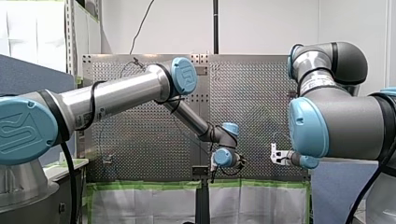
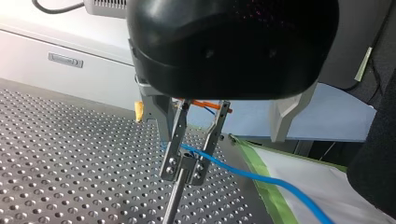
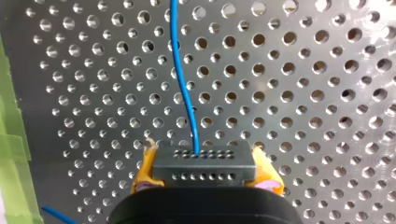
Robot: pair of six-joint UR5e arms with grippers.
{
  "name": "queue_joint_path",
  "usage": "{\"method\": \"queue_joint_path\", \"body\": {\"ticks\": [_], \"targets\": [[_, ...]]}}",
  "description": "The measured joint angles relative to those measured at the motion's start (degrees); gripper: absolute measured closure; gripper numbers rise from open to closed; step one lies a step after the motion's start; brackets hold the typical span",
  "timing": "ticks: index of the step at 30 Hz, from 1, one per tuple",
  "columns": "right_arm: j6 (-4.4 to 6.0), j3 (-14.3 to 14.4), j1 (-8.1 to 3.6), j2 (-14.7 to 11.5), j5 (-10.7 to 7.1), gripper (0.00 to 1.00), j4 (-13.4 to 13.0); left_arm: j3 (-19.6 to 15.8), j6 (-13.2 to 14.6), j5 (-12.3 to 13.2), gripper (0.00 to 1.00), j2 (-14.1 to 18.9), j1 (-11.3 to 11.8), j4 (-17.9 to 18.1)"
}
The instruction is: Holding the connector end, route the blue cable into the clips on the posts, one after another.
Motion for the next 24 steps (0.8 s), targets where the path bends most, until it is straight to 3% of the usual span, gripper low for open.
{"method": "queue_joint_path", "body": {"ticks": [17, 24], "targets": [[0.09, -0.03, -0.03, 0.07, 0.00, 1.00, -0.05, 0.00, 0.19, 0.57, 0.00, 0.33, -1.05, 0.43], [0.13, -0.03, -0.08, 0.07, 0.00, 1.00, -0.05, -2.08, 0.46, -0.38, 0.00, 3.17, -1.58, 1.00]]}}
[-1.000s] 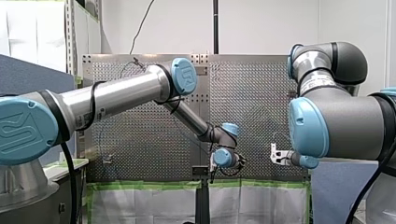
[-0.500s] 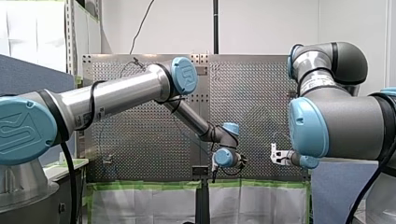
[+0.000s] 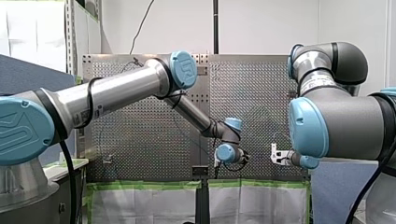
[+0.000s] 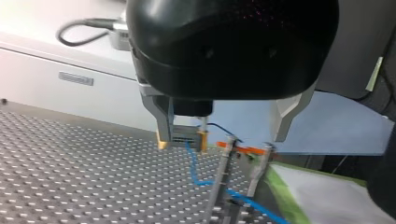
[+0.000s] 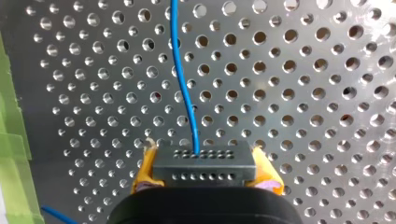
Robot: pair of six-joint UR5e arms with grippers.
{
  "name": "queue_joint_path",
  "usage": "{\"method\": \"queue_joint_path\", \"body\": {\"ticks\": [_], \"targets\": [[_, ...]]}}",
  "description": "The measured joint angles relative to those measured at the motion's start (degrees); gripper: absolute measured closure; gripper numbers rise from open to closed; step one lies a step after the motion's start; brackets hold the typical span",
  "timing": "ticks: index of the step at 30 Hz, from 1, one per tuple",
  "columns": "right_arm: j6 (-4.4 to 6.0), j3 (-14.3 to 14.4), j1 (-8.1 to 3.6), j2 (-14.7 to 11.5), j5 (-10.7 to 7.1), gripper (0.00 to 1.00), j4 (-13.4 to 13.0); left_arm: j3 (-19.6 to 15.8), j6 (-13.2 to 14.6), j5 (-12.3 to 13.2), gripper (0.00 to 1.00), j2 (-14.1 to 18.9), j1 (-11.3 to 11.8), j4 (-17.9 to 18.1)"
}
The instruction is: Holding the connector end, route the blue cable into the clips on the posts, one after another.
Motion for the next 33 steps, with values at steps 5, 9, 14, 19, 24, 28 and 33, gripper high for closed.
{"method": "queue_joint_path", "body": {"ticks": [5, 9, 14, 19, 24, 28, 33], "targets": [[0.00, -0.01, -0.01, 0.00, 0.00, 1.00, 0.02, -3.04, 0.16, -0.98, 0.00, 3.08, 0.00, 2.73], [0.15, -0.01, 0.00, -0.02, 0.01, 1.00, 0.01, -5.72, 0.18, -1.77, 0.00, 5.77, -0.05, 5.38], [0.54, 0.00, -0.02, -0.01, 0.00, 1.00, 0.00, -8.53, -0.01, -2.48, 0.00, 8.57, 0.51, 8.16], [0.60, 0.02, -0.02, 0.00, 0.00, 1.00, -0.01, -11.63, -0.53, -2.71, 0.00, 11.69, 1.13, 11.27], [0.62, 0.02, -0.02, 0.00, 0.00, 1.00, -0.01, -14.45, -1.65, -2.75, 0.00, 14.49, 1.42, 13.04], [0.62, 0.02, -0.02, 0.00, 0.00, 1.00, -0.02, -16.64, -1.89, -2.76, 0.00, 16.70, 1.38, 13.27], [0.62, 0.02, 0.04, 0.00, -0.09, 1.00, -0.01, -19.28, -3.33, -3.41, 0.00, 19.33, 1.38, 13.76]]}}
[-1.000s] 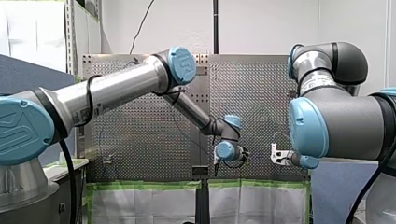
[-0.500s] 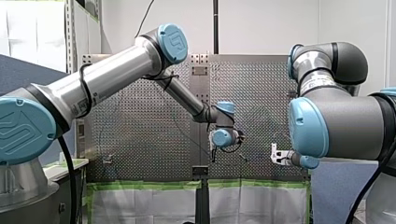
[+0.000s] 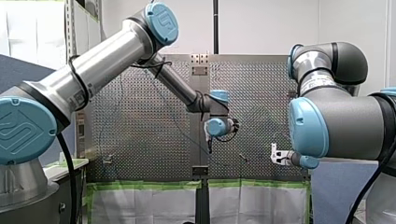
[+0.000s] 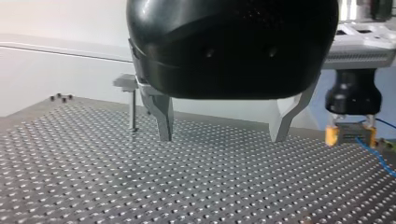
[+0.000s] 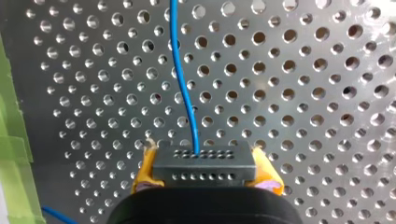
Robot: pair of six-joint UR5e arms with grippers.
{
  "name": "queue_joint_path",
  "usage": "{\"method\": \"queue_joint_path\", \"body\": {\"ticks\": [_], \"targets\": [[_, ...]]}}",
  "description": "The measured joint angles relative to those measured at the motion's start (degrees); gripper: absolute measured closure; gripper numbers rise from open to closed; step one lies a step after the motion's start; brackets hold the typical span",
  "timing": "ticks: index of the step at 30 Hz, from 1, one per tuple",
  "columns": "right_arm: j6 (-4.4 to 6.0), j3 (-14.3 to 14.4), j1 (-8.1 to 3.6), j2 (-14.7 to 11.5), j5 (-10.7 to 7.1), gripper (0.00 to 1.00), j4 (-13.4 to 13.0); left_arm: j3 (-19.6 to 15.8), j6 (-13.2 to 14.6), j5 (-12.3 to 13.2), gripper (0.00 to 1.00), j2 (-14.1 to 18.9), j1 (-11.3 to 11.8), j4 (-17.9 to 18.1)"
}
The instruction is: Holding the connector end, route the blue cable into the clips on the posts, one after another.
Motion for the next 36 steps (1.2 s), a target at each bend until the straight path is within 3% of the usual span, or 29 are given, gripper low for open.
{"method": "queue_joint_path", "body": {"ticks": [11, 25, 36], "targets": [[0.01, 0.00, 0.05, 0.00, -0.08, 1.00, 0.00, -6.48, -2.07, -1.57, 0.00, 6.50, -0.58, -1.39], [0.00, 0.00, 0.18, 0.01, -0.09, 1.00, 0.06, -14.86, 0.69, -1.70, 0.00, 14.87, -0.69, -1.57], [0.00, 0.00, 0.22, 0.00, -0.08, 1.00, 0.03, -21.50, 0.93, -1.90, 0.00, 21.50, -0.69, -1.62]]}}
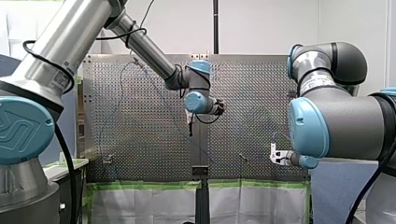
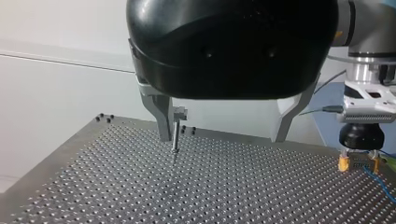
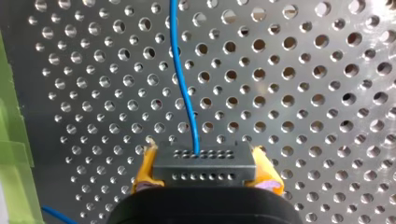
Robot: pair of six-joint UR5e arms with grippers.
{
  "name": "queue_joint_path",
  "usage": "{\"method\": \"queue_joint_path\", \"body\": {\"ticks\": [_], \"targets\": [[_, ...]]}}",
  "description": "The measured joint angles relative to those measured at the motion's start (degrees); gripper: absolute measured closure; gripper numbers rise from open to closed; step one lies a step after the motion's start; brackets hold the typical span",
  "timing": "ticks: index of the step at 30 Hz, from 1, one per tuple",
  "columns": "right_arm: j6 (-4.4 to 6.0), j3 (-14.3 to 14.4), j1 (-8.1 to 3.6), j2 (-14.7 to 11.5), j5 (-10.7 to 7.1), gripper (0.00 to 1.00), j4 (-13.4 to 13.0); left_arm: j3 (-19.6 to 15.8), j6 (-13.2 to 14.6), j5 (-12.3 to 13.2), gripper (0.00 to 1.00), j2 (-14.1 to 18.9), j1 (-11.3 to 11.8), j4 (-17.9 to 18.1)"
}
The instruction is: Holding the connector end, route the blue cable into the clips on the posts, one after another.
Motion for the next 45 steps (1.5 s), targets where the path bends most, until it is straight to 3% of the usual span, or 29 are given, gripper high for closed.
{"method": "queue_joint_path", "body": {"ticks": [13, 22, 25, 29, 35, 38, 45], "targets": [[-0.65, 0.00, -0.04, 0.00, 0.09, 1.00, 0.07, -7.70, -0.19, 0.03, 0.00, 7.70, 0.00, 0.45], [-3.12, 0.00, -0.28, -0.11, 1.17, 1.00, 1.62, -13.36, -0.22, -0.08, 0.00, 13.37, 0.01, 0.32], [-4.48, 0.01, -0.34, -0.60, 1.84, 1.00, 2.93, -15.00, -0.19, -0.08, 0.00, 15.00, 0.10, 0.54], [-6.31, 0.03, -0.34, -2.31, 2.09, 1.00, 4.74, -17.32, -1.11, -0.64, 0.00, 17.33, 0.60, 2.22], [-7.67, 0.30, -0.36, -5.03, 1.92, 1.00, 6.40, -21.18, -3.71, -2.10, 0.00, 21.01, 1.07, 5.92], [-7.88, 0.97, -0.43, -6.22, 1.94, 1.00, 6.52, -22.92, -3.64, -2.17, 0.00, 21.31, 1.01, 7.66], [-8.03, 2.89, -0.73, -9.24, 2.50, 1.00, 6.37, -27.36, -3.12, -2.20, 0.00, 17.75, 0.38, 11.30]]}}
